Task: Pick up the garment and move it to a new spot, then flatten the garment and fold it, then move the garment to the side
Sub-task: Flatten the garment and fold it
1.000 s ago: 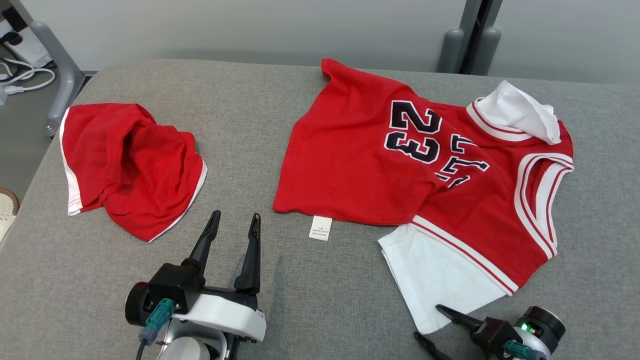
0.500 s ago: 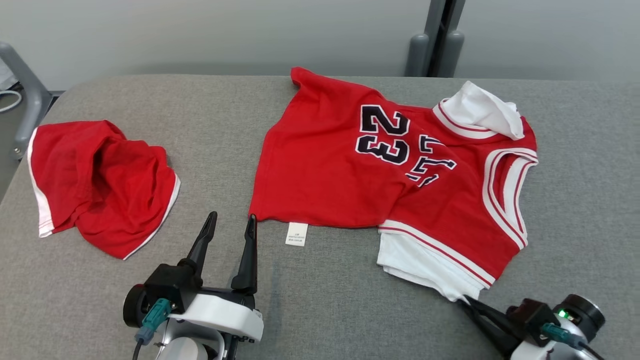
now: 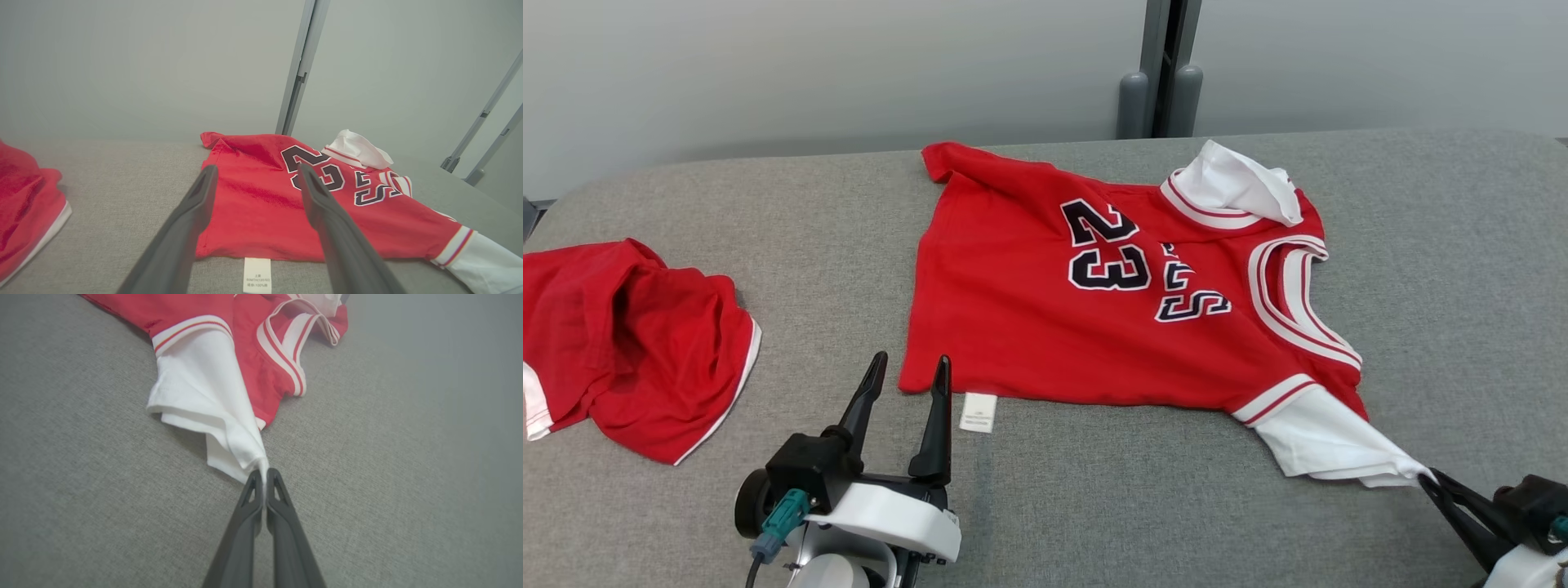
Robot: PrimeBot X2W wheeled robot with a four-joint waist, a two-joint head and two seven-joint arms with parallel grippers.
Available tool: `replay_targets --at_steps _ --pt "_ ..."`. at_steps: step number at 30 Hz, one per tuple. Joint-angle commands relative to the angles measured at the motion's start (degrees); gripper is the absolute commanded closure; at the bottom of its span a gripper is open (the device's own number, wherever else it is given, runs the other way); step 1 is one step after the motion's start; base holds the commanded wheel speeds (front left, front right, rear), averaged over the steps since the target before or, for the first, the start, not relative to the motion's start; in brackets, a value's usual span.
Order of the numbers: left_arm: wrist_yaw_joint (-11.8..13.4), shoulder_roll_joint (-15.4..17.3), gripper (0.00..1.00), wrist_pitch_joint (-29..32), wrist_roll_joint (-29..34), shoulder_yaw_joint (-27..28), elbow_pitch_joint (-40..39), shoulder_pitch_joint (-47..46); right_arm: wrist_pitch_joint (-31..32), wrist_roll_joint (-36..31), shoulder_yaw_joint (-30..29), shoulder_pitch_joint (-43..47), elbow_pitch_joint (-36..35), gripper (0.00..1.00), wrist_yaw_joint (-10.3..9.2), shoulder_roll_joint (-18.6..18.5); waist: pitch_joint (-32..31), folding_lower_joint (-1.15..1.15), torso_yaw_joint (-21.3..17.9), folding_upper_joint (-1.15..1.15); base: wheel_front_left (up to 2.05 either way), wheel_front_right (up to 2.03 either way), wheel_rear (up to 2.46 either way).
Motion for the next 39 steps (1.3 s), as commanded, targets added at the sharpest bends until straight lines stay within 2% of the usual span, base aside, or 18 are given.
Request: replay_targets --at_steps 1,5,6,7,13,18,22,28,34,39 --pt "0.2 0.2 0.0 -0.2 -0.1 0.0 0.1 -0.6 0.4 -0.5 -0.8 0.9 0.5 1.0 -0.02 -0.7 0.0 0.0 -0.1 0.0 0.0 0.0 0.0" --pt "0.3 0.2 0.0 -0.2 -0.3 -0.5 0.3 -0.8 0.7 1.2 -2.0 1.9 -0.4 1.0 -0.02 -0.1 0.0 0.0 -0.3 0.0 0.0 0.0 0.0" --pt "0.3 0.2 0.0 -0.2 -0.3 -0.5 0.3 -0.8 0.5 1.9 -2.0 2.1 -1.0 0.56 -0.02 0.2 0.0 0.0 -0.4 0.0 0.0 0.0 0.0" --pt "0.3 0.2 0.0 -0.2 -0.3 -0.5 0.4 -0.8 0.5 2.9 -1.8 2.3 -1.7 0.0 -0.02 0.5 0.0 0.0 -0.4 0.0 0.0 0.0 0.0" --pt "0.2 0.2 0.0 -0.2 0.1 -0.2 1.1 -0.7 -0.4 7.0 -0.2 1.4 -7.6 0.0 -0.02 -0.1 0.0 0.0 -0.8 0.0 0.0 0.0 0.0" --pt "-0.1 0.2 0.0 -0.2 0.3 0.6 1.5 -0.8 -1.7 10.7 -8.1 1.5 -13.2 0.0 -0.02 1.6 -0.3 0.0 -1.3 0.0 0.0 0.0 0.0" --pt "-0.3 0.3 0.0 -0.2 0.4 0.8 1.6 -0.7 -1.7 9.4 -17.4 2.7 -16.5 0.0 -0.02 6.4 -0.6 0.0 -1.7 0.0 0.0 0.0 0.0" --pt "-0.3 0.2 0.0 -0.2 -0.7 1.5 1.8 -0.6 -1.8 5.7 -29.2 4.5 -16.9 0.0 -0.01 17.1 -0.7 0.0 -2.5 0.0 0.0 0.0 0.0" --pt "0.3 0.2 0.0 -0.3 -2.6 2.5 2.1 -1.3 -1.8 0.4 -33.9 5.6 -15.6 0.0 -0.01 24.2 0.3 0.0 -3.6 0.0 0.0 0.0 0.0" --pt "1.0 0.2 0.0 -0.3 -2.1 3.2 3.5 -1.7 -1.8 -1.5 -34.5 5.0 -15.2 0.0 -0.01 26.5 1.2 0.0 -4.3 0.0 0.0 0.0 0.0"
